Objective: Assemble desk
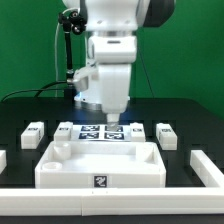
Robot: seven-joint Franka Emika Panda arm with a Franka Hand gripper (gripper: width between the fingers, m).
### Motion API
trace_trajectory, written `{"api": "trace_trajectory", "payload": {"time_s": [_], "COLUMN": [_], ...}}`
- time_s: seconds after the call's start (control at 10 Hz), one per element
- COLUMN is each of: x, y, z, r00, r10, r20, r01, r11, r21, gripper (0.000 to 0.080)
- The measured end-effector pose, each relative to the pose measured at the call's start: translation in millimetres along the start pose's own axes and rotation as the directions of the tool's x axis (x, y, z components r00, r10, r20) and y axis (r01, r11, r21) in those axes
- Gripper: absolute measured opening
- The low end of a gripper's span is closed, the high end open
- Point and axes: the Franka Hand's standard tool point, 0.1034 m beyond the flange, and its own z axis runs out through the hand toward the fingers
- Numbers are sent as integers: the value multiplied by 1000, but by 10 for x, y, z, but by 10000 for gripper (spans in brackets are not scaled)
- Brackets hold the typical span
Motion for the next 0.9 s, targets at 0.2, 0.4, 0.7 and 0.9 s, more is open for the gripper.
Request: {"api": "trace_trajectory", "payload": {"time_s": [0.2,0.4,0.7,0.9], "x": [-68,-25,-27,-30], "y": [-115,-176,-179,-180], "z": [312,449,468,469], "r00": [1000,999,998,998], "r10": [11,37,55,55], "r20": [-9,-15,-15,-15], "r01": [-11,-37,-55,-55], "r11": [1000,999,998,998], "r21": [-2,13,12,12], "gripper": [650,650,524,385]}}
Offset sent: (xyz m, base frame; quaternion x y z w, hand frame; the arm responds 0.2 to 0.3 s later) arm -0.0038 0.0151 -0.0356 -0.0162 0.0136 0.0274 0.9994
